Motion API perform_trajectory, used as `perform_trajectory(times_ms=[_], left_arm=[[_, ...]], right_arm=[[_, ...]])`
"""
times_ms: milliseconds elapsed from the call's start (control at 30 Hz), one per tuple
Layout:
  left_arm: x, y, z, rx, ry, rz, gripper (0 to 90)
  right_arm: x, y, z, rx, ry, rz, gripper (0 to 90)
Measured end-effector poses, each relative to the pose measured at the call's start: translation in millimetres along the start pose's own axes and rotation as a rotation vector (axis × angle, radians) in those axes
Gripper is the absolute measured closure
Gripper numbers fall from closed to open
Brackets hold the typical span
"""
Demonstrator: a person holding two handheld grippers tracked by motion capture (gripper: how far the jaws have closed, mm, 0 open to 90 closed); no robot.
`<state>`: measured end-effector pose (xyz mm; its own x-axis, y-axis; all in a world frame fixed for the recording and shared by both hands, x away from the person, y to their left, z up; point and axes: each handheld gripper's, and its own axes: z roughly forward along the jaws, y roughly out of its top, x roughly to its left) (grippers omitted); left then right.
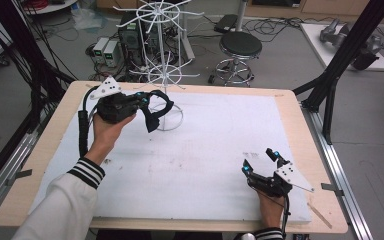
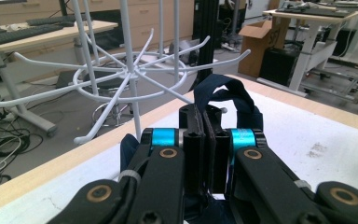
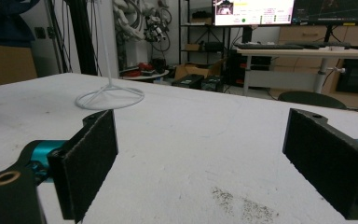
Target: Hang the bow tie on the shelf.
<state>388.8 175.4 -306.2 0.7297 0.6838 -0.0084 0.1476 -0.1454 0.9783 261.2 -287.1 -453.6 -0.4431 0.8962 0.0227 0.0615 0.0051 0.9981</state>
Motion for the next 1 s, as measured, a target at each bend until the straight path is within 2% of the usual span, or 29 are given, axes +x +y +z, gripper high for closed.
perform_trajectory(times_ms=[500, 1000], left_arm=[[-0.7, -2.8, 12.6, 0.030, 0.066, -0.002, 87.4], [-4.1, -8.6, 23.1, 0.067, 0.089, 0.010, 87.2]], right_arm=[[-0.1, -0.1, -0.1, 0.000, 0.000, -0.001, 9.3], [0.0, -0.2, -0.4, 0.000, -0.001, 0.002, 9.3]])
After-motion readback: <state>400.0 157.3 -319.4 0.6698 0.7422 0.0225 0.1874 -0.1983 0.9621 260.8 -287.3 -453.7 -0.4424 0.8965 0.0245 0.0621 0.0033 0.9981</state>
